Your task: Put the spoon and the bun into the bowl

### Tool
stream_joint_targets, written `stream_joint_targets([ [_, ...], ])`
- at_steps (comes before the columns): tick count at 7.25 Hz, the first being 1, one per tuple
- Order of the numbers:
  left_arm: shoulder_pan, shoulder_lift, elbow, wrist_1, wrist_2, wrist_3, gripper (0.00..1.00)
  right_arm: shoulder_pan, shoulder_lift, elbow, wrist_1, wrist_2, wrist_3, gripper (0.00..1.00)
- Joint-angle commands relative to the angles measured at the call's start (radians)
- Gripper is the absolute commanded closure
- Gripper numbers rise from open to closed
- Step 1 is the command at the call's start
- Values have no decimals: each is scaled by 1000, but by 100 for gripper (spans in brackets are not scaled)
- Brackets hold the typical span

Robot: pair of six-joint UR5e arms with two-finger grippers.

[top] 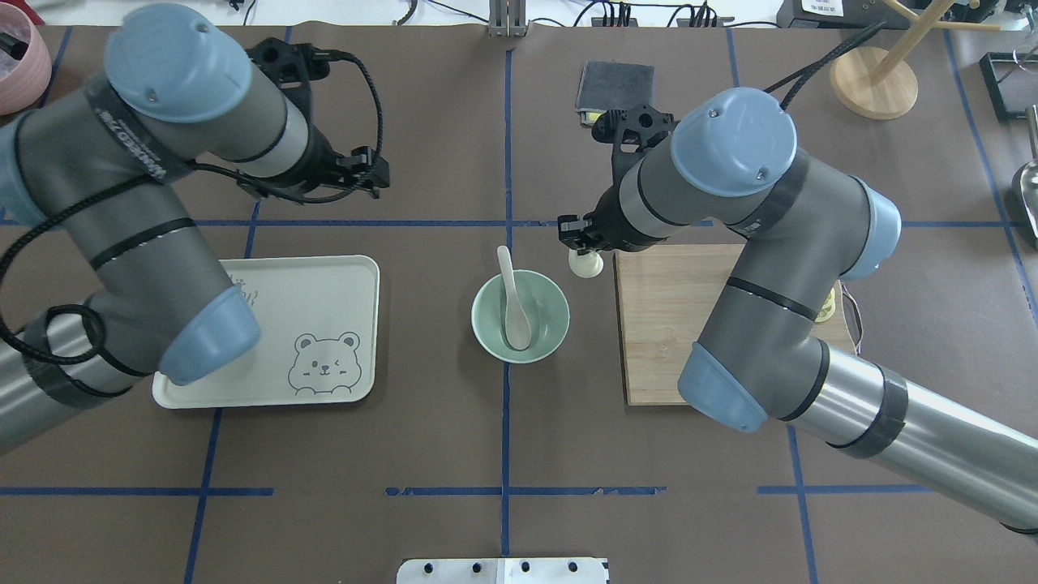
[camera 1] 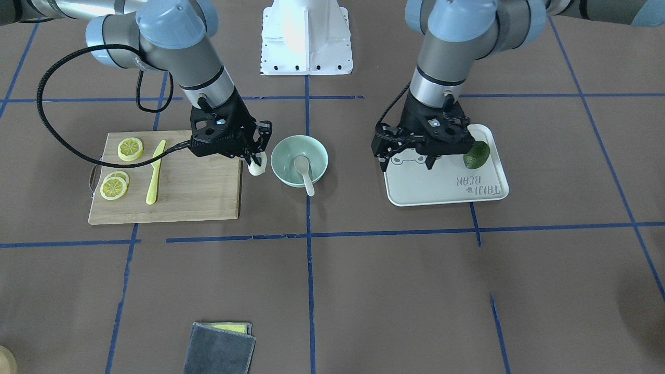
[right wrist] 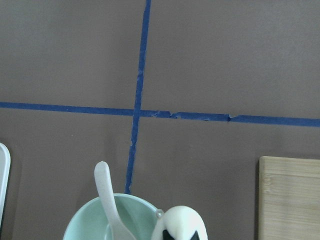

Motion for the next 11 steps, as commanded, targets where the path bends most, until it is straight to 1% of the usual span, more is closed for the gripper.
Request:
stream_joint_targets([
  [1, -135, 106, -27, 17, 5, 229, 0, -62, 84, -78, 3, -9, 41, 100],
  [2, -186, 149, -27, 15, 7, 341, 0, -87, 98, -94, 15, -47, 43, 100],
  [3, -238, 192, -25, 14, 8, 456, 0, -99, 103, -111, 37, -65, 54, 100],
  [4, -275, 240, -24, 6, 5, 571, 0, -101, 105, -111, 37, -66, 60, 100],
  [5, -327, 271, -13, -20, 4, 686, 0, -101, 105, -112, 38, -67, 78, 56],
  [6, -375, 289, 2, -24, 2, 795, 0, -101, 105, -112, 38, -67, 89, 1],
  [8, -462, 321, 59, -27, -9, 917, 0, -99, 106, -111, 40, -67, 97, 0],
  [10, -481, 380, 73, -44, -12, 922, 0, -99, 106, -109, 40, -67, 107, 0],
  [11, -483, 435, 90, -111, -53, 928, 0, -99, 108, -109, 40, -67, 107, 0],
])
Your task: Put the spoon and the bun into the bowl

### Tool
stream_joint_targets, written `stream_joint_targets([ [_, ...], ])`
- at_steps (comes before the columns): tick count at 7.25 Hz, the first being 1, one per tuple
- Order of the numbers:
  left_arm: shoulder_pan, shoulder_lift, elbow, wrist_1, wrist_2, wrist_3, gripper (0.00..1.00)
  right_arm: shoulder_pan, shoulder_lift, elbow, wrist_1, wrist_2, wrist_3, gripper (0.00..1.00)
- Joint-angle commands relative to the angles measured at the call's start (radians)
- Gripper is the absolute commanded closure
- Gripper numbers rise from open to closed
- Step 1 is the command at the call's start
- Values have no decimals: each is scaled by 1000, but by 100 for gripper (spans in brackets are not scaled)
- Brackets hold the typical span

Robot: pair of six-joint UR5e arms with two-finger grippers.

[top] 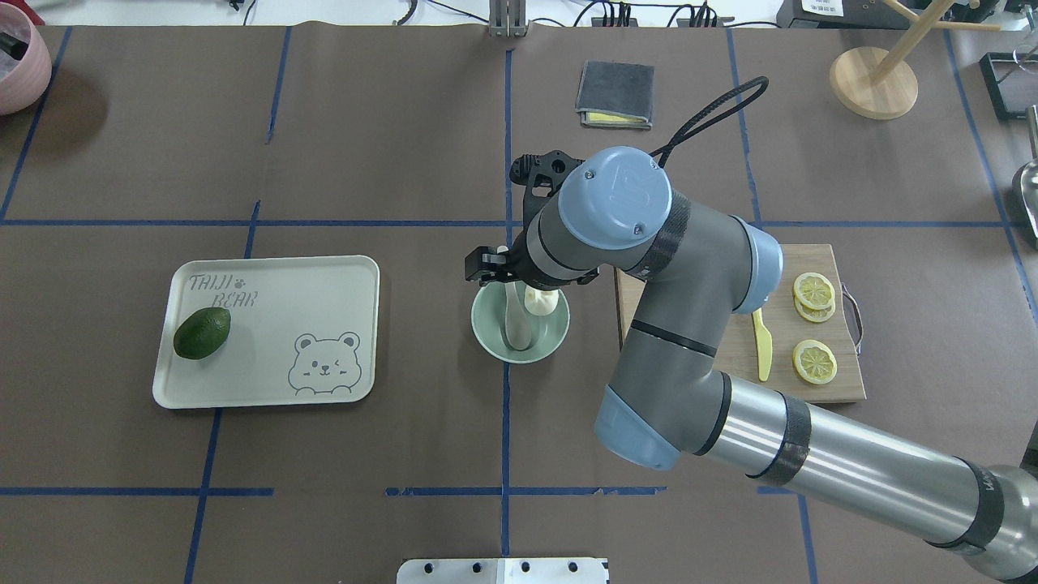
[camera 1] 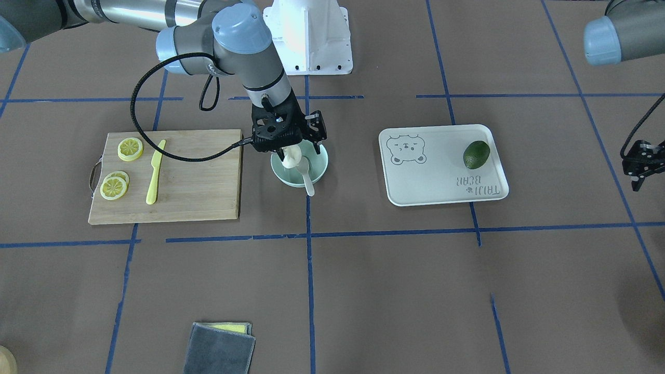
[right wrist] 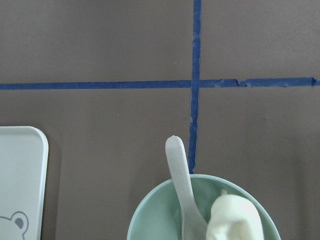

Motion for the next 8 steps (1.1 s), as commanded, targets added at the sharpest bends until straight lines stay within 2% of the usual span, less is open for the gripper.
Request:
stream_joint_targets([
  [1, -39, 95, 75, -156, -119, 32, 0, 0, 3, 0, 0, 0, 3, 0],
  [2, -110, 97, 147, -183, -185, 83, 0, 0, 3, 0, -1, 0, 3, 0],
  [4, -175, 100, 218, -187, -300, 86, 0, 24, 1, 23, -18, 17, 0, 0],
  [5, -212, 100, 267, -187, -384, 86, 0, 79, -16, 46, -46, 72, -9, 0],
  [6, -221, 100, 272, -185, -405, 86, 0, 151, -61, 106, -120, 137, -37, 0],
  [8, -221, 100, 272, -185, -405, 86, 0, 305, -178, 167, -207, 214, -298, 0],
])
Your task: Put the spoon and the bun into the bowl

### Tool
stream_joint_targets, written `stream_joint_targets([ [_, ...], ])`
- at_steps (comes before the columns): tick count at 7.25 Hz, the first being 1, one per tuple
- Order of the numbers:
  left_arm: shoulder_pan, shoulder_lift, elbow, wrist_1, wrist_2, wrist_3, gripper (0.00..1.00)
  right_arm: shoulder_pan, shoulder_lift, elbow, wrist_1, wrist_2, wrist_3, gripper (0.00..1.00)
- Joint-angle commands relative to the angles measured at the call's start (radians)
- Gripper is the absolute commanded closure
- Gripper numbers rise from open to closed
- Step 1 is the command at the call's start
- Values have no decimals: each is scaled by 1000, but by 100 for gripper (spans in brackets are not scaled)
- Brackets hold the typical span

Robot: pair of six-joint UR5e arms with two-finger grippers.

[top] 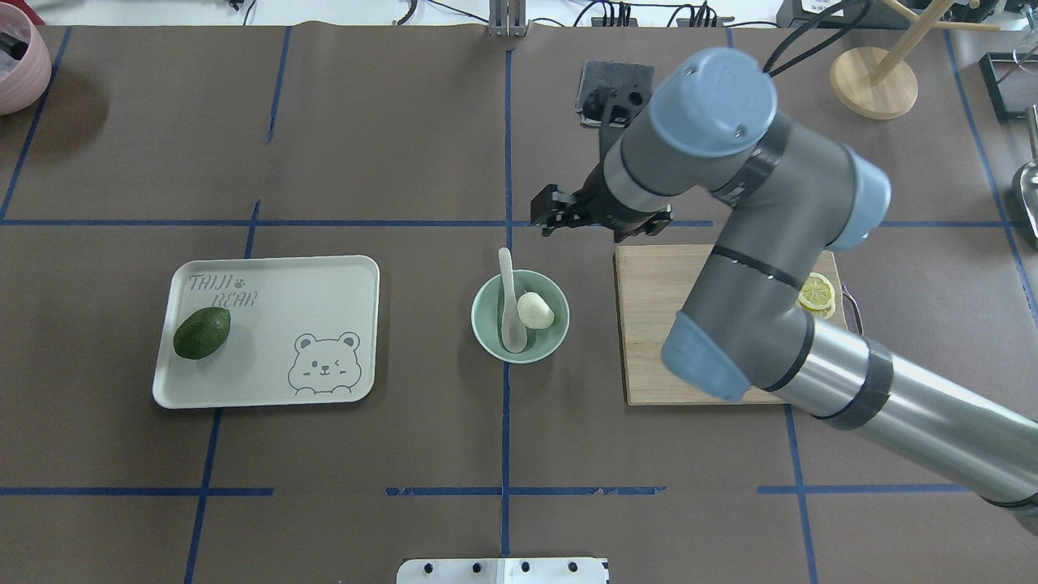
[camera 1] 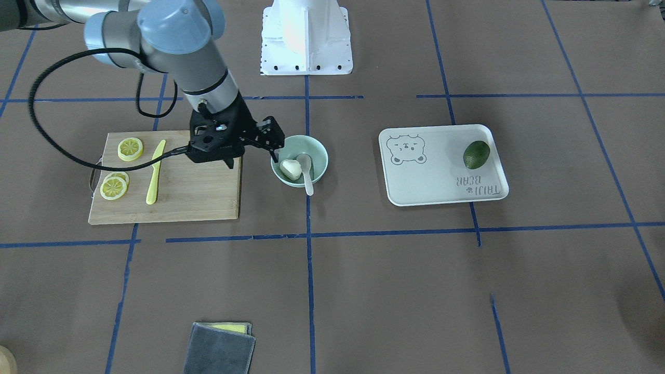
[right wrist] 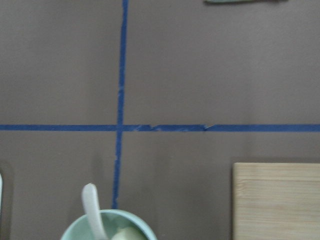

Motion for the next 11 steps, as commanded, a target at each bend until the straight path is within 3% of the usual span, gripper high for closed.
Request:
stream_joint_targets([
  [1, -3, 0, 2, 0, -5, 0, 0, 171, -119, 41, -74, 109, -265, 0],
  [2, -3, 0, 1, 0, -5, 0, 0, 260, -178, 51, -72, 198, -345, 0],
  [4, -3, 12, -1, 3, 0, 0, 0, 390, -321, 67, -72, 272, -549, 0],
  [9, -3, 15, 1, 9, -2, 0, 0, 627, -560, 43, -75, 332, -923, 0],
  [11, -5, 15, 1, 9, -2, 0, 0, 758, -601, -70, -74, 342, -1167, 0],
])
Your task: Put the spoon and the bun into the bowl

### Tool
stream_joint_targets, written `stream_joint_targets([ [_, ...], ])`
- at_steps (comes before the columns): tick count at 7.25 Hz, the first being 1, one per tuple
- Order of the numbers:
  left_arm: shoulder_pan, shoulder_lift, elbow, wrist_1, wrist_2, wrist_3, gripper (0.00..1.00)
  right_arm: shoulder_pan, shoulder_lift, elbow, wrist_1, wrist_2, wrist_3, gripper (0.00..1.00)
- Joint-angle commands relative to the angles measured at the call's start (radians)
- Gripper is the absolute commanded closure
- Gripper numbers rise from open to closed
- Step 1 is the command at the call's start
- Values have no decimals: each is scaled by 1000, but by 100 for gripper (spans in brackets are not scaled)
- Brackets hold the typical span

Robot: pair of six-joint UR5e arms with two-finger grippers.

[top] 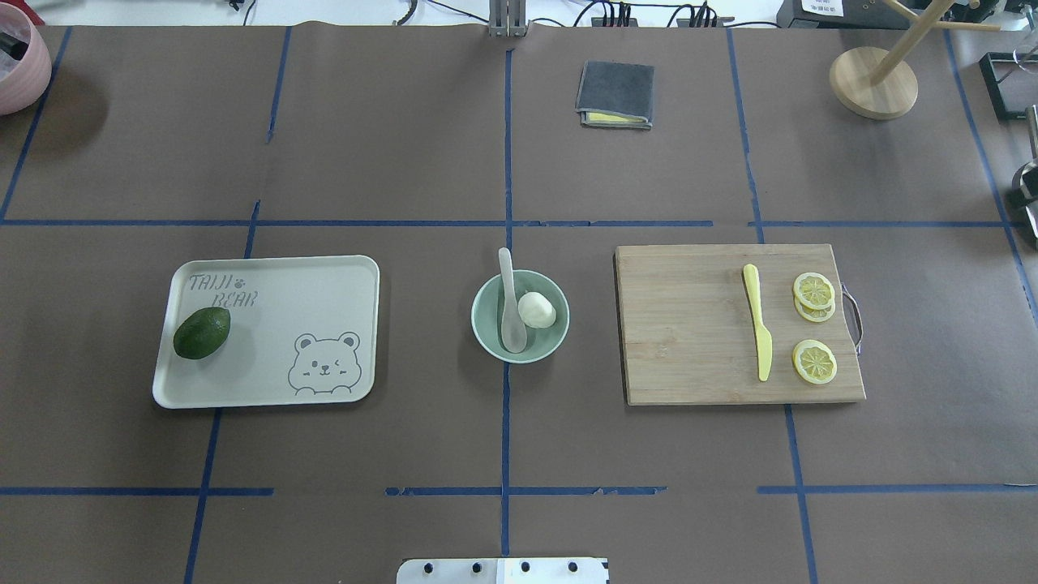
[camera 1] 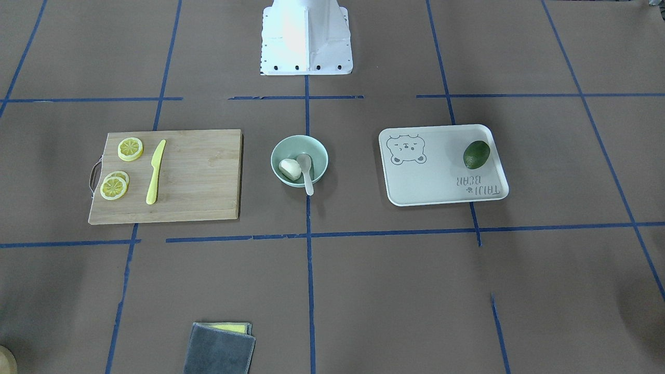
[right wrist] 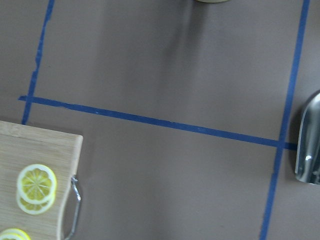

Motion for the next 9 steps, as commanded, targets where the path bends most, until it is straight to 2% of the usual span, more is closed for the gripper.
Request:
stream_joint_targets([
  [1, -1, -1, -1, 0, -2, 0, 0, 115, -21, -125, -1, 8, -230, 0],
  [3, -2, 0, -3, 1, -2, 0, 0, 178, -44, -214, 9, 25, -336, 0],
  [4, -2, 0, -3, 1, -2, 0, 0, 185, -38, -266, 14, 77, -329, 0],
  [6, -4, 2, -1, 3, 0, 0, 0, 186, -38, -266, 16, 78, -330, 0],
  [9, -4, 2, -1, 3, 0, 0, 0, 194, -37, -269, 16, 77, -232, 0],
])
